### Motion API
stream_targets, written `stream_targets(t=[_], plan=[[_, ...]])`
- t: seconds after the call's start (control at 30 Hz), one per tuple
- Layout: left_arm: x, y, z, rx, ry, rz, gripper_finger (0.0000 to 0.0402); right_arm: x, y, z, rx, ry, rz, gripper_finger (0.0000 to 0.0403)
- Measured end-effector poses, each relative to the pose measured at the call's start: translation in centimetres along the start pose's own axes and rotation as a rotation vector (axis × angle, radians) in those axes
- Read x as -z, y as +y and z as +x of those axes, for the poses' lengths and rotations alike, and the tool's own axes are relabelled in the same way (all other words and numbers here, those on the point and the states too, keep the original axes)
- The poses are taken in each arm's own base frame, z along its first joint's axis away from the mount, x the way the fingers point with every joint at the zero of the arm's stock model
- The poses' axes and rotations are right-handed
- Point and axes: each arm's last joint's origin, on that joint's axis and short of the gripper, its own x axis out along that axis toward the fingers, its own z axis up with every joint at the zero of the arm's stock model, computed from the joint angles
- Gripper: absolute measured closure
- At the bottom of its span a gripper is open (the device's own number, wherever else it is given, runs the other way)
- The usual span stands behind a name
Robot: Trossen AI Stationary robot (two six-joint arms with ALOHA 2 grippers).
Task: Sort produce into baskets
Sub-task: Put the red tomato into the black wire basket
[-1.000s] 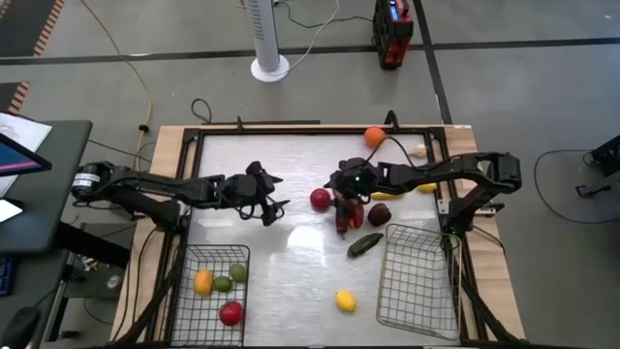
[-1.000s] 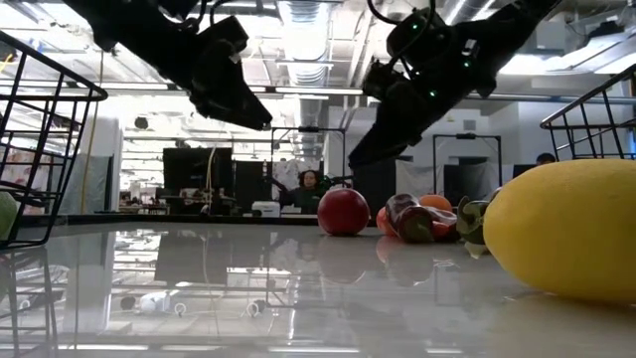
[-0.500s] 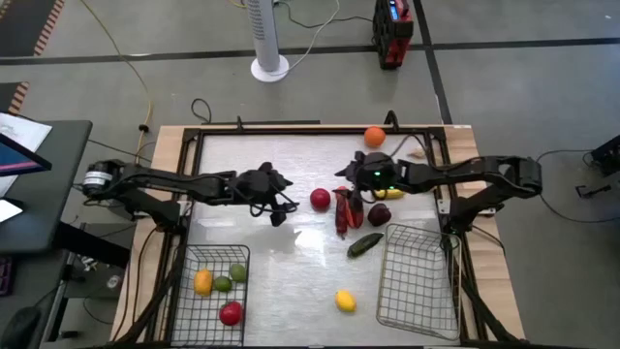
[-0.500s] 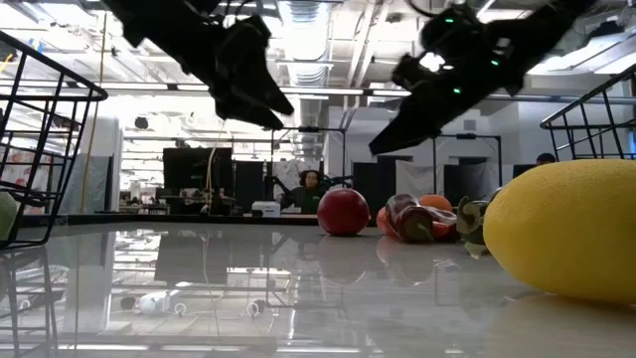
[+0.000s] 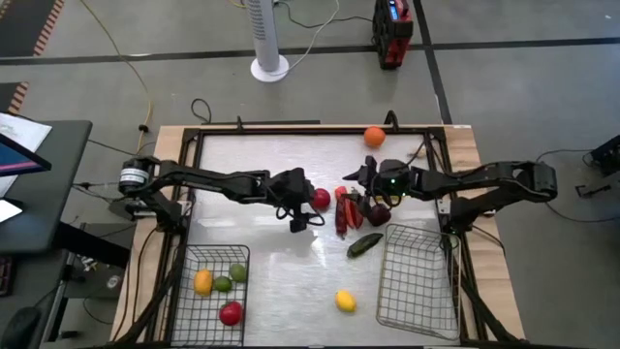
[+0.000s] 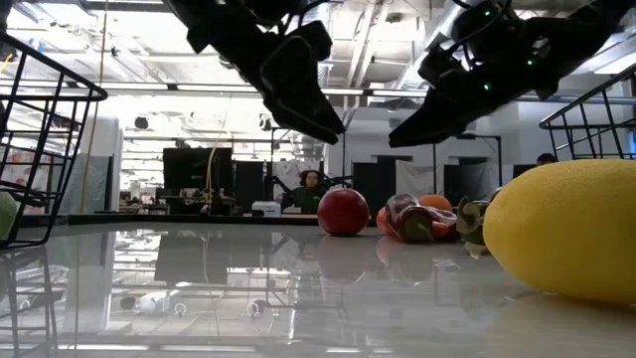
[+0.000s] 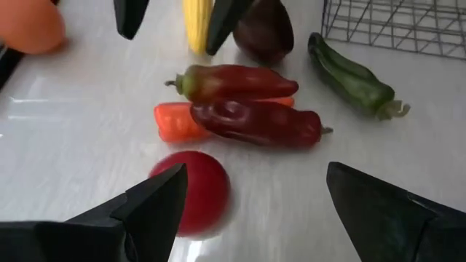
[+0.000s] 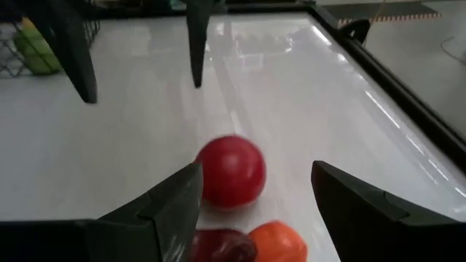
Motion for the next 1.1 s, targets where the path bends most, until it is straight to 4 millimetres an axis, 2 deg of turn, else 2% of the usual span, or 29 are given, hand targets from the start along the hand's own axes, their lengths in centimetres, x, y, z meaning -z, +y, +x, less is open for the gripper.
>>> stream_targets(t=[0.3, 0.57, 0.77, 0.9, 1.1], plan=[[-0.6, -0.1, 0.0, 0.002, -0.039, -0.026, 0.0084, -0.1, 0.1, -0.3, 0.046, 0.009, -0.018, 0.0117], [0.3, 0.0, 3.1, -0.017, 0.013, -0.018, 0.0084, 0.4, 0.0, -0.1, 0.030, 0.047, -0.009, 0.0117], [-0.7, 1.6, 4.5, -0.086, 0.043, -0.052, 0.0081, 0.2, 0.0, -0.2, 0.030, 0.036, -0.010, 0.0117], [-1.3, 2.7, 4.8, -0.103, 0.053, -0.067, 0.0063, 0.3, 0.0, -0.2, 0.029, 0.045, -0.013, 0.0117], [-0.3, 3.3, 6.0, -0.061, 0.101, -0.082, 0.0012, 0.4, 0.0, -0.2, 0.025, 0.051, -0.013, 0.0117]])
